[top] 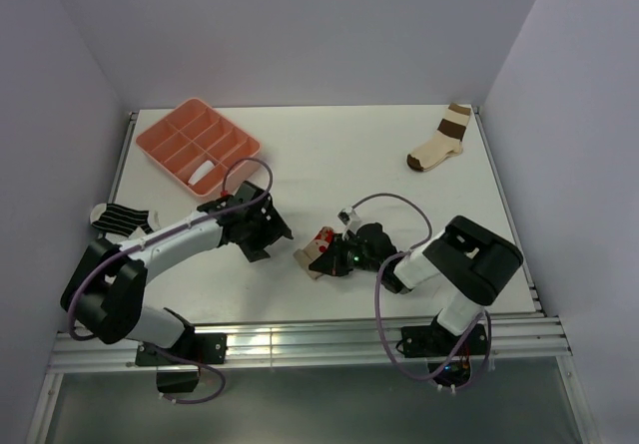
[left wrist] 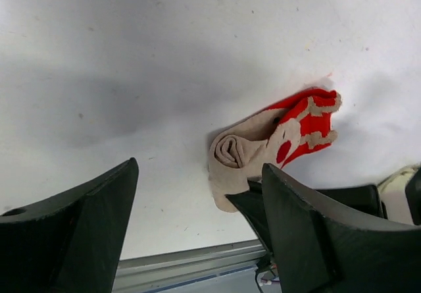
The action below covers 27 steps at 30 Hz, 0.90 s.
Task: Roll the socks
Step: Roll the sock at the center of the board.
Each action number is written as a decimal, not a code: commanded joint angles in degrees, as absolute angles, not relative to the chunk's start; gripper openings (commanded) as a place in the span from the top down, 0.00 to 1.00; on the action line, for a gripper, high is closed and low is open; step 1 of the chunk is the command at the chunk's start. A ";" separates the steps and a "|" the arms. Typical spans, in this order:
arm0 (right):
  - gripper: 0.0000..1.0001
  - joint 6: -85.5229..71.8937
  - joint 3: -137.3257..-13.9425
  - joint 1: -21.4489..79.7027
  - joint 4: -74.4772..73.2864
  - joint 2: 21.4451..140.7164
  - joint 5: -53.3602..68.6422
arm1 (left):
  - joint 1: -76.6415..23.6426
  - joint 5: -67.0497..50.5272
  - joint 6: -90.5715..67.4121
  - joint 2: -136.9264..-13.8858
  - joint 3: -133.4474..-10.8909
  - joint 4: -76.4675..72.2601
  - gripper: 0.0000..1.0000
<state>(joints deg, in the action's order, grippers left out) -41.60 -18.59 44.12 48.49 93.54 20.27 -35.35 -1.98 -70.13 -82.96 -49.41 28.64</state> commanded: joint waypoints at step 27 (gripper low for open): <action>1.00 -55.19 -12.22 33.66 64.34 110.39 34.28 | -42.89 -6.68 -61.53 -85.52 -40.26 3.26 0.35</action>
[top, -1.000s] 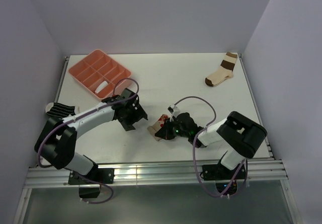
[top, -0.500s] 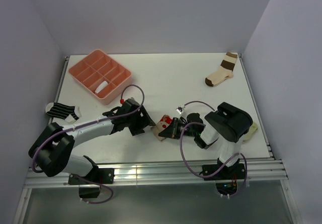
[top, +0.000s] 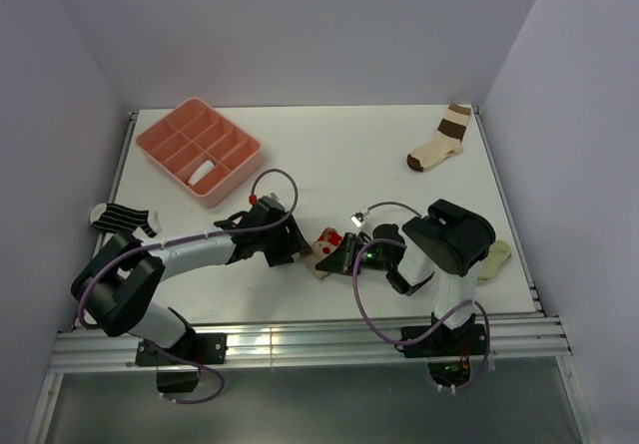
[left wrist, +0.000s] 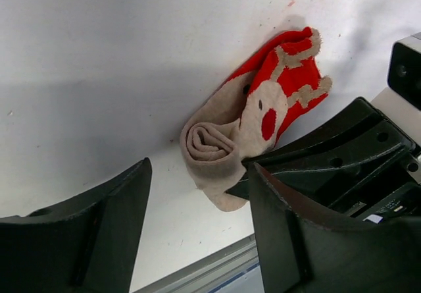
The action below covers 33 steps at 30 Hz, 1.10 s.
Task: Roll the socks
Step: Roll the sock at the center of the board.
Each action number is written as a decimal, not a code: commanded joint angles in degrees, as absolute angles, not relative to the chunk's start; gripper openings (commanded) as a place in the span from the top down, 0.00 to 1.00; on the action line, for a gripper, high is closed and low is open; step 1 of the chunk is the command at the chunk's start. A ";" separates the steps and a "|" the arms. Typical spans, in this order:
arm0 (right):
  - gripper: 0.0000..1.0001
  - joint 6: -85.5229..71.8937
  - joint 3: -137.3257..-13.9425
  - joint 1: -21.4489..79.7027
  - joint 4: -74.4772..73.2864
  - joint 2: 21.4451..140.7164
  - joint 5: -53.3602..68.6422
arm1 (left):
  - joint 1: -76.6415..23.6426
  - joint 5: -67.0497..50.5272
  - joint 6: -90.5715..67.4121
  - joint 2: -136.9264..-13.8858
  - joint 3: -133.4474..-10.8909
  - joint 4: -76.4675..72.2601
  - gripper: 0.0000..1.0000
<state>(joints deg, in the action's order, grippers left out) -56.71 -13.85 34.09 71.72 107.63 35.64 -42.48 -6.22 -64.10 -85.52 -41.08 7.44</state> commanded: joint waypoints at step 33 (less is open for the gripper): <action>0.69 -40.98 -17.48 34.45 38.78 93.80 25.42 | -42.80 -5.99 -57.22 -93.95 -51.82 17.88 1.00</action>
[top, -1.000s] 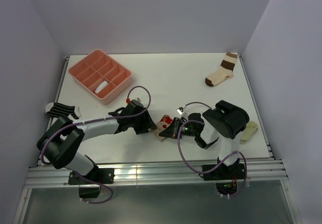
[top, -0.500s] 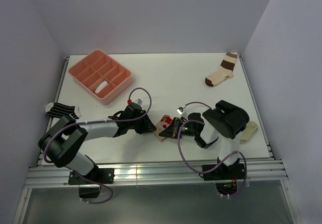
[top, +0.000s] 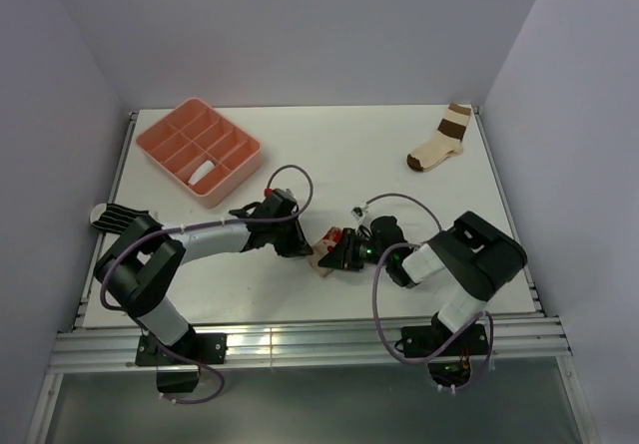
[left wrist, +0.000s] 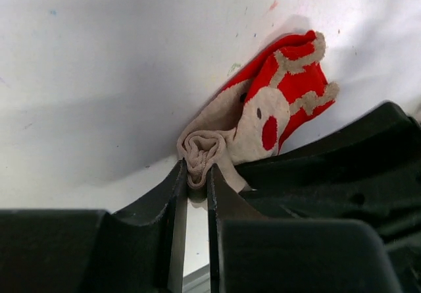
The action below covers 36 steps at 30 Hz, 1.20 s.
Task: Roll the socks
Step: Roll the sock at the center of the board.
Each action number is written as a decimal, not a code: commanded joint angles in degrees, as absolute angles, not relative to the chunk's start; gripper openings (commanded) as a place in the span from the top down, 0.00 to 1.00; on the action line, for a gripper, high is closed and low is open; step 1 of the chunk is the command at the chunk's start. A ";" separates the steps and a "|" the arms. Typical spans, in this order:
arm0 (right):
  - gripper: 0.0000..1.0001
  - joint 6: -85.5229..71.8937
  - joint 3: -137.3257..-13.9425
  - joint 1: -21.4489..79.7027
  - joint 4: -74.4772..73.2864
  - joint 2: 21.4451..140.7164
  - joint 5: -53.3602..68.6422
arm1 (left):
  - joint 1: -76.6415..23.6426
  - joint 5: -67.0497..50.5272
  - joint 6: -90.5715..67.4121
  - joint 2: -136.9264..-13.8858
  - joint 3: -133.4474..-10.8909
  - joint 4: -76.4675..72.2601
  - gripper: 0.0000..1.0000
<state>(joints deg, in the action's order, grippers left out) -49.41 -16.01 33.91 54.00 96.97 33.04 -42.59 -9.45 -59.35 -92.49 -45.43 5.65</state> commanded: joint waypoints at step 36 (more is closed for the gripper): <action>0.50 -13.80 -43.68 73.47 8.09 94.48 -35.07 | -43.77 0.53 -51.59 -117.33 -86.22 59.24 1.00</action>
<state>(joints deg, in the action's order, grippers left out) -15.51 -41.58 72.07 9.21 92.66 -30.26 -43.55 -0.36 -52.99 -115.83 -85.43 56.82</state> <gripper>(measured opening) 0.503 0.180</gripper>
